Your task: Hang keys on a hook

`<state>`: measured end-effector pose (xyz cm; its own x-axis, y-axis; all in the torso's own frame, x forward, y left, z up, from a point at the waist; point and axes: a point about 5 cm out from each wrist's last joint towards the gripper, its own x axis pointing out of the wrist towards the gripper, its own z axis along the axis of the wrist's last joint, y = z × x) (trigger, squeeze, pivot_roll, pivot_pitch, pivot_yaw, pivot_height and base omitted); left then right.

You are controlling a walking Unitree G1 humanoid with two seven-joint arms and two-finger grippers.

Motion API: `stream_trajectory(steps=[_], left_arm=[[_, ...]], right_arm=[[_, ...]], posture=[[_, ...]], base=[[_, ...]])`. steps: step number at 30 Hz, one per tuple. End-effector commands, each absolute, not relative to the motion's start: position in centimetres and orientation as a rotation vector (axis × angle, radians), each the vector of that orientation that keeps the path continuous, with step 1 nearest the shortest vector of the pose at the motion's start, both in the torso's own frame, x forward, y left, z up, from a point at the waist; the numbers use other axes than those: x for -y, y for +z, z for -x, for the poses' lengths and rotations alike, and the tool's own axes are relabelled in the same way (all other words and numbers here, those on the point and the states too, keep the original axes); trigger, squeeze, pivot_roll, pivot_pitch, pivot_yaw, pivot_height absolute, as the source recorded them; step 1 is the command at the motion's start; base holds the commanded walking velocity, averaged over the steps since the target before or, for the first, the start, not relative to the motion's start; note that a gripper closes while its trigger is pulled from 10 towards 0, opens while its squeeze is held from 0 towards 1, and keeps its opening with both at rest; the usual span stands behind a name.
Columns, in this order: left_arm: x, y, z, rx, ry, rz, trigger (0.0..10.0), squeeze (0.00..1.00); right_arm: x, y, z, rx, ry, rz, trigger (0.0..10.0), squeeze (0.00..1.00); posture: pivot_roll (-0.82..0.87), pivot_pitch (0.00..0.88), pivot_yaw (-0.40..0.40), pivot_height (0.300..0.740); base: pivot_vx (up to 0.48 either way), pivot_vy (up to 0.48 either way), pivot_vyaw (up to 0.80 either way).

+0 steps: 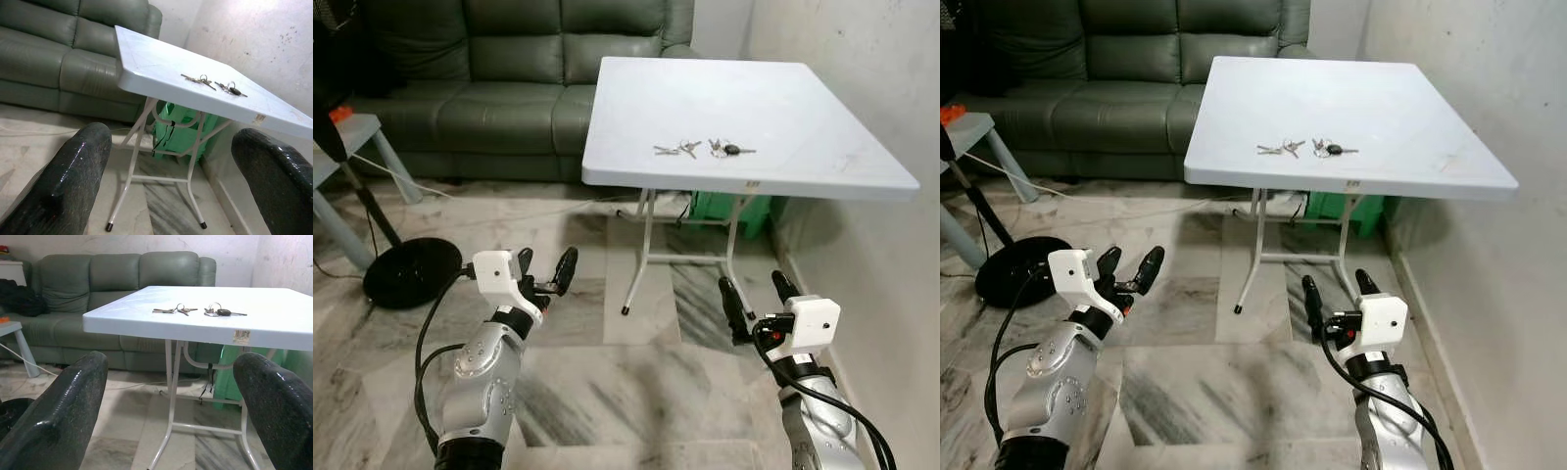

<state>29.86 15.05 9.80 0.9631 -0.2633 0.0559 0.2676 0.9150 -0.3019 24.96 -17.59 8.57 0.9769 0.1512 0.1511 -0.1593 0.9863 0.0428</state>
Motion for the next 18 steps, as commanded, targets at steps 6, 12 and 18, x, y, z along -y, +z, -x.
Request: stream_trajectory(steps=[6,12,18], left_arm=[[-14.58,9.86,-30.11,0.001,-0.282,0.312,10.0,0.0],[-14.41,9.86,-30.17,-0.003,-0.289,0.314,10.0,0.0],[-14.4,9.84,-30.24,-0.008,-0.289,0.307,10.0,0.0]], right_arm=[[17.23,9.16,-25.09,0.164,0.173,-0.055,10.0,0.0],[17.15,9.22,-25.0,0.164,0.175,-0.054,10.0,0.0],[17.14,9.28,-24.94,0.166,0.175,-0.055,10.0,0.0]], posture=[[-0.04,0.009,-0.025,0.74],[-0.04,0.013,-0.024,0.74],[-0.05,0.014,-0.023,0.74]], base=[[0.201,0.0,0.0],[0.04,0.0,0.0],[0.081,0.0,0.0]])
